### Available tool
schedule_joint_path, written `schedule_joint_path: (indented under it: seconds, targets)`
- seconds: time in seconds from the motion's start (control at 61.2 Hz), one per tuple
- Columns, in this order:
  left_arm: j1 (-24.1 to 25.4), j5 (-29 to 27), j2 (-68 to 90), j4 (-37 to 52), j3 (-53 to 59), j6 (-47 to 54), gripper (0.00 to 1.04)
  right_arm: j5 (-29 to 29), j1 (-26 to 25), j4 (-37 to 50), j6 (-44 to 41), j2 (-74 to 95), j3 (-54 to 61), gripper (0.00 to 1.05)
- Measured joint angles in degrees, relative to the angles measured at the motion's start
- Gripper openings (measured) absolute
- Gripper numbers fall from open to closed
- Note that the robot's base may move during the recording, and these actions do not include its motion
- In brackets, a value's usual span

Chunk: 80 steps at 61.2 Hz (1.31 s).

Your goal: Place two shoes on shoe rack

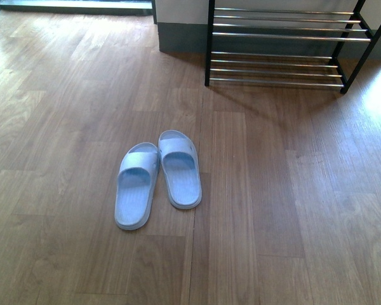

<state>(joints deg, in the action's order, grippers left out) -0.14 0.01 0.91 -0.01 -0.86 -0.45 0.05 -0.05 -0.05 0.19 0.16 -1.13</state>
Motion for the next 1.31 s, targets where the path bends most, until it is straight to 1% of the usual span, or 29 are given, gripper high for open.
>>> schedule_joint_path:
  seconds: [1.079, 1.095, 1.161, 1.193, 1.226, 1.308]
  targets:
    - [0.0, 0.0, 0.0, 0.0, 0.0, 0.0, 0.95, 0.0, 0.0, 0.0, 0.0, 0.0, 0.0, 0.96]
    - [0.0, 0.0, 0.0, 0.0, 0.0, 0.0, 0.95, -0.8, -0.2, 0.0, 0.0, 0.1, 0.0, 0.96]
    - [0.0, 0.0, 0.0, 0.0, 0.0, 0.0, 0.95, -10.6, -2.2, -0.1, 0.3, 2.2, -0.3, 0.96]
    - [0.0, 0.0, 0.0, 0.0, 0.0, 0.0, 0.95, -12.5, -1.5, -0.3, 0.4, 4.4, -0.7, 0.96]
    - [0.0, 0.0, 0.0, 0.0, 0.0, 0.0, 0.95, -12.2, 0.1, -0.3, 0.4, 6.8, -1.0, 0.96]
    - [0.0, 0.0, 0.0, 0.0, 0.0, 0.0, 0.95, -7.6, 6.8, 3.7, 0.4, 15.5, -2.3, 0.96]
